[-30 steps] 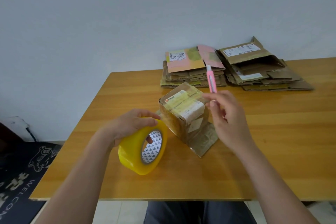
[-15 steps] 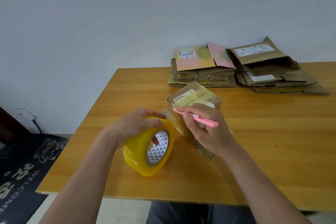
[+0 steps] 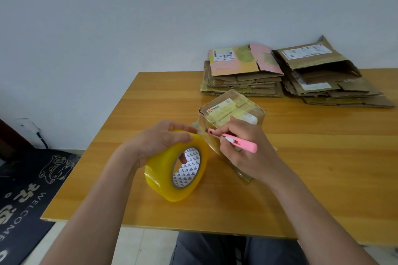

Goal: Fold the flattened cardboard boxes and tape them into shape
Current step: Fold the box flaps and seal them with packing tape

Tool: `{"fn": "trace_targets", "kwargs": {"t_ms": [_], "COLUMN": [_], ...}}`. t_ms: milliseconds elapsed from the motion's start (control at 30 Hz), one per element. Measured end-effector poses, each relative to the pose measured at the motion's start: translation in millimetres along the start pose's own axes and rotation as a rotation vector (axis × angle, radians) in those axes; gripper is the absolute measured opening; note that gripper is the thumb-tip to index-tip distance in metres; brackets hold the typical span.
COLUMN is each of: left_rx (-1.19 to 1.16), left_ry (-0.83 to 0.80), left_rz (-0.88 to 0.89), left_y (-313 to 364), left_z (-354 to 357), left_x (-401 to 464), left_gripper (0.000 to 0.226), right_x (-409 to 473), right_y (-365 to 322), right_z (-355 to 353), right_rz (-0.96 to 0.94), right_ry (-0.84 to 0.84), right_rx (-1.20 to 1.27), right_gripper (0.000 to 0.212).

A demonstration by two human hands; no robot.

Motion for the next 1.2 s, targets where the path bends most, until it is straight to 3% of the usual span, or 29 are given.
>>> {"fn": "trace_targets", "kwargs": {"t_ms": [267,400,500,600,800,933,1000,1100,1200], "left_rx": [-0.02,-0.082,-0.091,-0.083,-0.055,-0.075,-0.115,-0.169,-0.186], "left_ry": [0.019,0.041,0.039,0.041,0.019,0.03,0.066,0.132,0.184], "left_rz": [-0.02,-0.003,-0.009,-0.014,-0.009,0.006,0.016,0.047,0.065], "left_y": [1,1,1,0,0,-4,-7,-13,-16], "left_z": [2,-3,-1,-1,-1,-4,-11,-20,-20], "left_x": [2,-3,-5,-5,-5,-7,-10,-17,-23], "left_gripper": [0.029,0.026,0.024,0.022,0.025,0.025,0.025,0.027,0.027], "right_x": [-1,-2,-3,3,7,5,4,7,4], "right_y": [3,6,5,9,3,6,6,3,-9], "right_z": [6,10,0,-14,-1,16,18,8,-15], "right_rz": [0.023,-0.009,-0.019,0.028,0.093,0.121,0.132,0.109,0.007], "right_ry": [-0.152,-0.175,-0.08,0.049,-0.02,-0.128,-0.135,-0.054,0.162], "right_rx": [-0.011,-0.05,0.185,0.307,0.138,-0.157,-0.149,0.066,0.214], "right_gripper": [0.01,0.018,0.02,0.008,0.005,0.004,0.006,0.007,0.008]}}
Point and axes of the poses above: each hand's wrist, its own x-axis towards the middle knuckle, its own z-axis out of the palm, y = z × x, the point moved 7 cm from there along x, towards the middle knuckle, and after that the axes turned 13 degrees about -x, right-handed, at the moved point
